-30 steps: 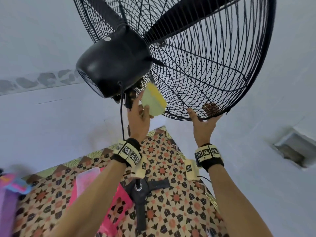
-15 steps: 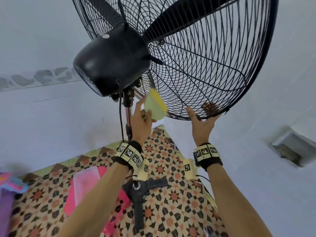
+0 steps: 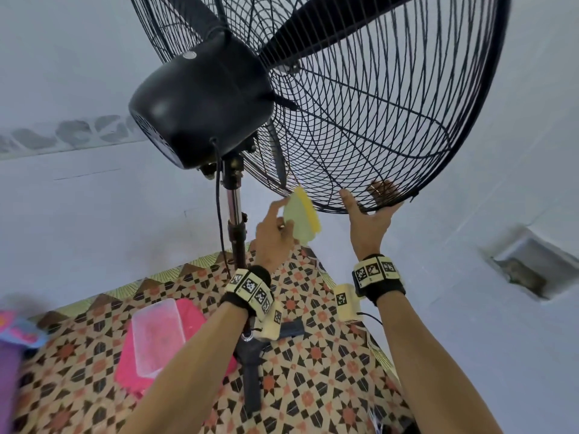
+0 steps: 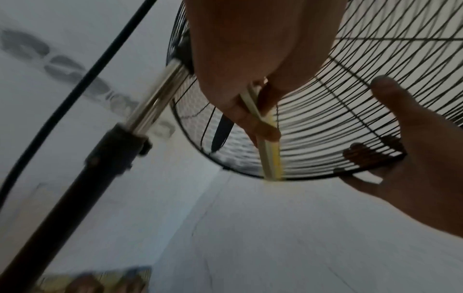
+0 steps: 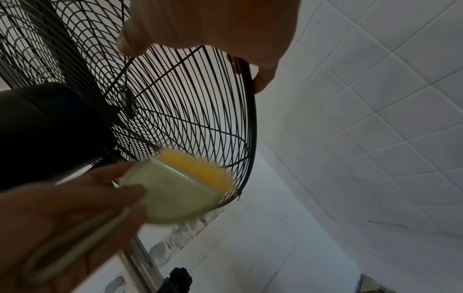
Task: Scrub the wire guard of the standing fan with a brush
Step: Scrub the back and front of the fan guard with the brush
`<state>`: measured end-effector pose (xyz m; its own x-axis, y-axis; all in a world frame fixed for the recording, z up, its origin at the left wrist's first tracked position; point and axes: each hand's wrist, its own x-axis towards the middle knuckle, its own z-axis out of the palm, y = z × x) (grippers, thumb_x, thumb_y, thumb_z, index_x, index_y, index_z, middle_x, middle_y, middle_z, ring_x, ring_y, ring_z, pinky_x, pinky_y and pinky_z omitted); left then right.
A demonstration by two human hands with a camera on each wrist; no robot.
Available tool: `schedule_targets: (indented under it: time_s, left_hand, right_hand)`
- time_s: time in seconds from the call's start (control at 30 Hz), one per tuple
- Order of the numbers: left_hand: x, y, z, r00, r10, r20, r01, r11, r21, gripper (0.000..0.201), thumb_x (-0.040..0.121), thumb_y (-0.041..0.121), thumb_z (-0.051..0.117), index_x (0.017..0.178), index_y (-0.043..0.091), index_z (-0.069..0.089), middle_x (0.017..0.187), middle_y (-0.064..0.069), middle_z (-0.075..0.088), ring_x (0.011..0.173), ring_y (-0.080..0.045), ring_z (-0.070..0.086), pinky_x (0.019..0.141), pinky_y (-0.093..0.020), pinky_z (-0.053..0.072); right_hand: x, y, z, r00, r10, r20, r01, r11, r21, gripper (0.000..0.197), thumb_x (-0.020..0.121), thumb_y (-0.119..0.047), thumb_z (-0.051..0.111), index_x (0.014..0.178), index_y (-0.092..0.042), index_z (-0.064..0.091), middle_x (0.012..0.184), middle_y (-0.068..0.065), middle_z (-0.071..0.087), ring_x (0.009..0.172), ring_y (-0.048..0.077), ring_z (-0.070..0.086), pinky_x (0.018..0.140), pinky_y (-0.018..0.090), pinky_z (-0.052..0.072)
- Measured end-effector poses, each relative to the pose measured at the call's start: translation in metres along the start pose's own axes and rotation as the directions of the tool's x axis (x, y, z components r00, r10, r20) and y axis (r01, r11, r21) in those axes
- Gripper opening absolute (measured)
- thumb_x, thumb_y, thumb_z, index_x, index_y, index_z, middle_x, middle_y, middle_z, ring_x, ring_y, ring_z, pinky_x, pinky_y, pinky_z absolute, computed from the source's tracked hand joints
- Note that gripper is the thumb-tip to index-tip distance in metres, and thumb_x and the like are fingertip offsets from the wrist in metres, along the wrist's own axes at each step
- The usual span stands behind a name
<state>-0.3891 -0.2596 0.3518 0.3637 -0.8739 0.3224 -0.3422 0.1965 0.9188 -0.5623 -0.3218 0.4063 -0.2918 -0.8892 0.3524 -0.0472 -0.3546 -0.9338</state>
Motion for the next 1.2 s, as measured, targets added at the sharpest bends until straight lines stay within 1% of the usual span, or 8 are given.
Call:
schedule_targets:
  time_s: [0.1,0.3,0.37,0.53,0.7,0.8,1.03,1.2]
  left_hand:
    - [-0.007,-0.006,-0.002,0.999,-0.02,0.028,0.02,1.0,0.015,0.047,0.104,0.005,0.054,0.143,0.031,0.05,0.095,0.002,0.072,0.076,-0.016,0.075,0.06,-0.048,0.065]
    - [0.01,0.015,-0.013,0.929,0.09,-0.358,-0.118,0.991,-0.057,0.042,0.108,0.013,0.053,0.149,0.019,0.045,0.109,0.028,0.071,0.076,0.002,0.071,0.06,-0.033,0.064]
    - [0.006,0.009,0.0,0.95,0.107,-0.292,-0.114,0.993,-0.006,0.041,0.109,0.019,0.052,0.149,0.023,0.043,0.103,0.005,0.075,0.074,-0.002,0.072,0.056,-0.038,0.063]
    - [-0.014,-0.015,0.009,0.995,0.087,-0.044,-0.082,0.992,0.1,0.042,0.108,0.018,0.052,0.146,0.032,0.044,0.087,-0.004,0.072,0.066,-0.026,0.072,0.05,-0.052,0.059]
    - [0.003,0.004,-0.006,0.957,0.045,-0.287,-0.068,0.995,-0.072,0.045,0.108,0.015,0.052,0.151,0.025,0.043,0.111,-0.005,0.071,0.074,-0.011,0.074,0.056,-0.03,0.062]
    - [0.002,-0.002,0.004,0.954,0.117,-0.276,-0.124,0.992,-0.006,0.043,0.109,0.024,0.051,0.15,0.03,0.041,0.106,-0.009,0.075,0.072,-0.013,0.073,0.054,-0.038,0.062]
    - [-0.016,-0.054,0.046,0.999,-0.001,0.036,0.0,0.999,0.044,0.057,0.107,0.039,0.049,0.155,0.023,0.025,0.112,-0.008,0.07,0.075,-0.022,0.072,0.058,-0.04,0.061]
    - [0.002,-0.052,0.069,0.926,-0.369,0.084,0.373,0.926,-0.048,0.03,0.1,0.01,0.063,0.129,0.004,0.059,0.115,-0.011,0.07,0.09,-0.025,0.072,0.07,-0.028,0.062]
  right_hand:
    - [0.001,-0.002,0.0,1.0,0.001,0.007,-0.001,1.0,0.015,0.106,0.07,-0.048,0.092,0.145,-0.036,0.017,0.13,-0.019,0.052,0.12,-0.011,0.049,0.117,0.042,0.04]
    - [-0.004,0.001,0.001,1.0,0.026,-0.004,-0.025,0.999,0.042,0.122,0.065,-0.055,0.091,0.156,-0.019,0.019,0.143,0.004,0.053,0.134,0.016,0.05,0.115,0.047,0.042]
    - [-0.004,0.001,0.002,1.0,0.014,-0.011,-0.014,0.999,0.033,0.122,0.067,-0.053,0.091,0.157,-0.016,0.018,0.143,0.005,0.053,0.133,0.017,0.05,0.117,0.046,0.04]
    - [0.0,-0.001,0.0,1.0,-0.017,0.001,0.017,1.0,-0.01,0.109,0.073,-0.036,0.093,0.15,-0.027,0.016,0.137,-0.008,0.05,0.128,0.01,0.047,0.117,0.03,0.035]
    - [-0.002,0.001,0.001,1.0,0.0,0.009,-0.001,1.0,0.029,0.113,0.071,-0.038,0.092,0.155,-0.017,0.019,0.141,0.003,0.052,0.131,0.015,0.049,0.11,0.014,0.037]
    - [-0.002,0.002,0.003,1.0,-0.015,-0.002,0.016,0.999,0.029,0.107,0.073,-0.036,0.092,0.152,-0.021,0.022,0.137,-0.004,0.053,0.126,0.009,0.051,0.102,0.002,0.035]
    - [0.001,0.004,0.001,1.0,-0.023,0.011,0.023,1.0,-0.002,0.102,0.074,-0.034,0.092,0.145,-0.032,0.018,0.127,-0.021,0.05,0.116,-0.012,0.05,0.099,0.0,0.034]
    - [-0.002,0.007,0.002,1.0,-0.009,-0.016,0.01,1.0,0.009,0.104,0.07,-0.042,0.093,0.143,-0.035,0.02,0.135,-0.006,0.054,0.125,0.008,0.052,0.11,0.022,0.04]
